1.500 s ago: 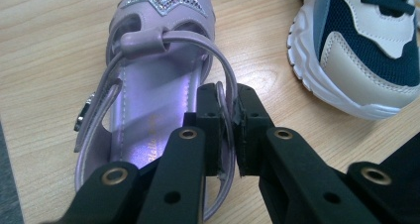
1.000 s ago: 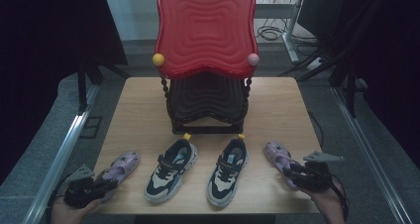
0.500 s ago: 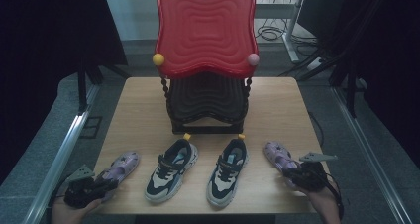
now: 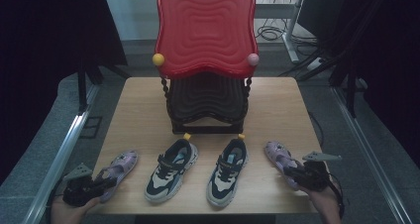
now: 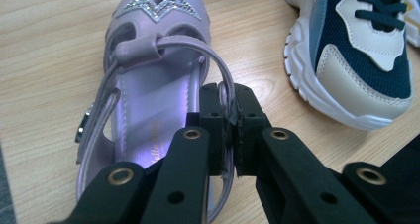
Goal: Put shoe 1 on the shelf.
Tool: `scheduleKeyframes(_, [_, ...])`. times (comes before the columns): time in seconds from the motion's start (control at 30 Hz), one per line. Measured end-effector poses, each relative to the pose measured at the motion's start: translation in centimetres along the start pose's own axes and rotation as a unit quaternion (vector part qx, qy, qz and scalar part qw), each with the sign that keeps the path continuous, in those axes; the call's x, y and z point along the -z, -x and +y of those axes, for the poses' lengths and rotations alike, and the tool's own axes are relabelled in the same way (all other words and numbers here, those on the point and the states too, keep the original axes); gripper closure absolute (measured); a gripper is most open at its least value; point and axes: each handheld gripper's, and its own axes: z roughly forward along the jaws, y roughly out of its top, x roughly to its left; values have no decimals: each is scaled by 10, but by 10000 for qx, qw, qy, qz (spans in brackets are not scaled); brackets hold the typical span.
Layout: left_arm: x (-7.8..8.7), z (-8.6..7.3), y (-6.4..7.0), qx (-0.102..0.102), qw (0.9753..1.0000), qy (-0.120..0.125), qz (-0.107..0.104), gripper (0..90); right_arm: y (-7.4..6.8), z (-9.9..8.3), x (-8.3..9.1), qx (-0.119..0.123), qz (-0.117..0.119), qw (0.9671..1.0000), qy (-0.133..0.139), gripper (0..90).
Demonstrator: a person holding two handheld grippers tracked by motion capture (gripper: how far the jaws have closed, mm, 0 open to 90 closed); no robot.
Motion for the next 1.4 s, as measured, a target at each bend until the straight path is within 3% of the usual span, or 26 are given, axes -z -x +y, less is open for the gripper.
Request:
scheduleKeyframes(0.23, [6,5,-5,209,9993,311,6,860,6,2,6,-166,127,9995,217,861])
scheduleKeyframes(0.4, [12,12,-8,260,9981,532,156,860,4,8,10,-162,236,9986,454,862])
scheduleKeyframes(0.7, [19,23,-7,383,9943,990,53,860,-1,15,19,-146,306,9954,900,862])
scheduleKeyframes(0.97, [27,38,5,232,9890,1462,-43,860,-7,23,25,-86,364,9923,1184,861])
scheduleKeyframes(1.2, [24,52,13,193,9856,1665,-234,858,-15,34,25,0,462,9889,1414,860])
scheduleKeyframes(1.4, [20,71,25,39,9822,1852,-298,858,-24,43,24,150,549,9870,1504,860])
